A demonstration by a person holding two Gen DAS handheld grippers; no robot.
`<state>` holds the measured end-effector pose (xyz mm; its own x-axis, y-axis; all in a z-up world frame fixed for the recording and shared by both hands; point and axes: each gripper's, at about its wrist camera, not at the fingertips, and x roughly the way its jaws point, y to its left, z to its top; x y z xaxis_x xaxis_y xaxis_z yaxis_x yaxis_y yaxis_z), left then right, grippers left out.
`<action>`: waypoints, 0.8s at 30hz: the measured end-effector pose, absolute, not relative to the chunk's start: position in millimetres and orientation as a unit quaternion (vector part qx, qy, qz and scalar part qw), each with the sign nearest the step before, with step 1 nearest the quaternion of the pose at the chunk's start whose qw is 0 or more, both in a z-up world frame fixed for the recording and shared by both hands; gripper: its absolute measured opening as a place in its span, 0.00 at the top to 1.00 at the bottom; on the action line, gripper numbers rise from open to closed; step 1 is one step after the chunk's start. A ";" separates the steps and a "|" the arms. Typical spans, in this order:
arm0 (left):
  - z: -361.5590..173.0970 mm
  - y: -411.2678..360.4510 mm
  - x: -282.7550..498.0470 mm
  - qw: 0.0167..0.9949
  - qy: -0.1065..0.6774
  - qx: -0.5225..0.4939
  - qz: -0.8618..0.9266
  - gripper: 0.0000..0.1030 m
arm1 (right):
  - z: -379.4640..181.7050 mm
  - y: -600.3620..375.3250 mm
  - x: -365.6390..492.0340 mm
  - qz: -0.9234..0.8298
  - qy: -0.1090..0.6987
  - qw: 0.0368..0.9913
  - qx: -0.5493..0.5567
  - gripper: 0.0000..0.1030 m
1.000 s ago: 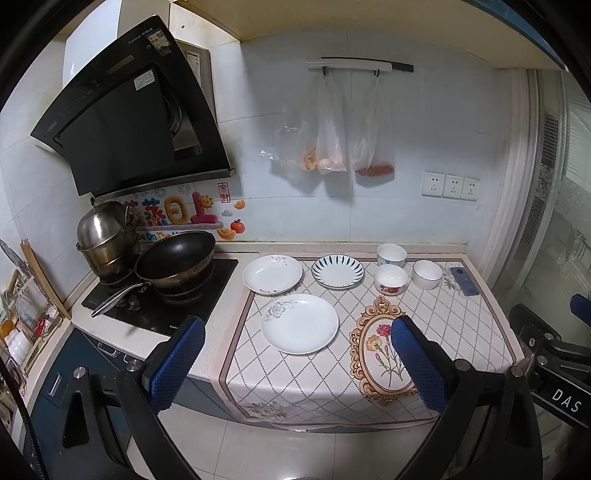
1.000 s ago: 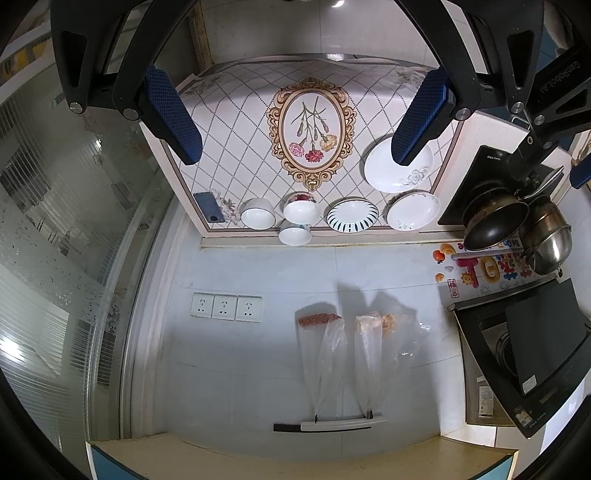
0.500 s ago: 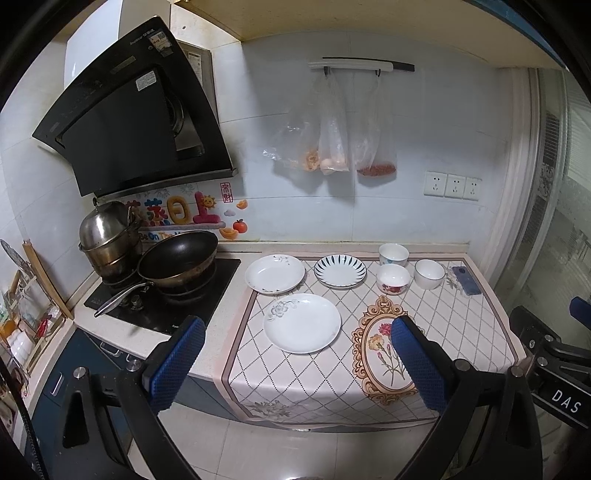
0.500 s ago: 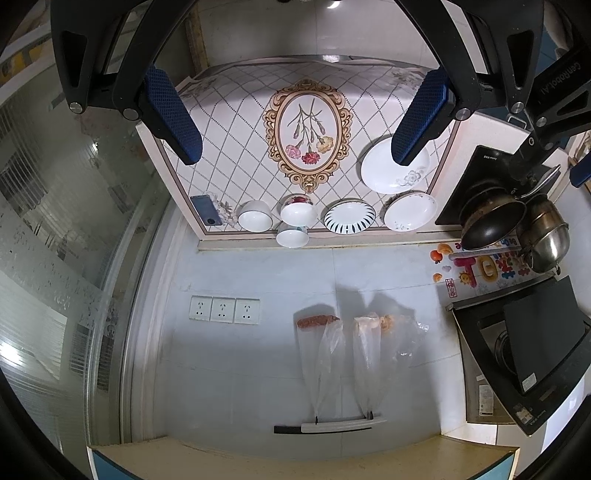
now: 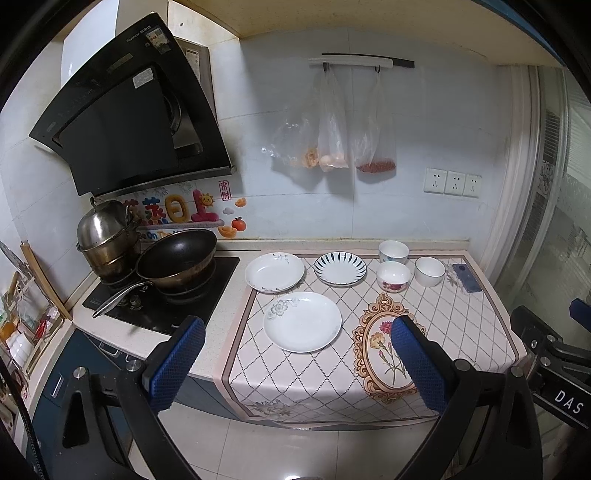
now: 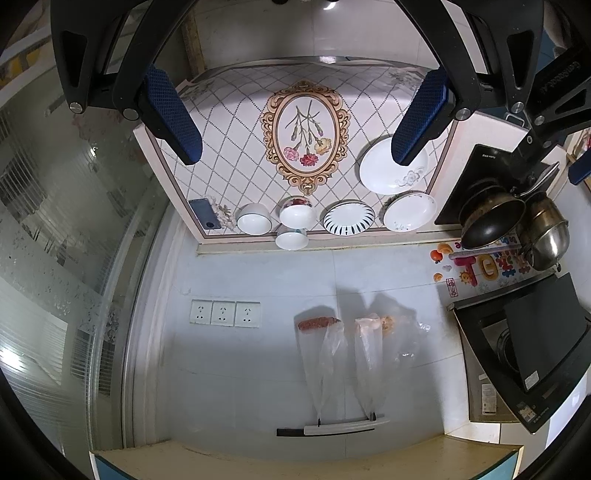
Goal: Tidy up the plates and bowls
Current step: 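Grasp the rim of the large grey-flower white plate with both grippers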
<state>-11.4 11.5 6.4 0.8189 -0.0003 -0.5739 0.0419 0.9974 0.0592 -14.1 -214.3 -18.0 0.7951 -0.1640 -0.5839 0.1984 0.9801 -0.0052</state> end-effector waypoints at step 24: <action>-185.3 79.4 258.4 0.873 0.483 0.045 0.057 0.01 | -232.5 -234.7 259.8 0.106 0.486 0.847 0.185 0.02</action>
<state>258.4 79.4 -185.3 0.5273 0.1437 -0.8374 -0.0567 0.9893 0.1341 259.8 -234.7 -232.5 0.5048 0.3601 -0.7845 0.0003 0.9087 0.4174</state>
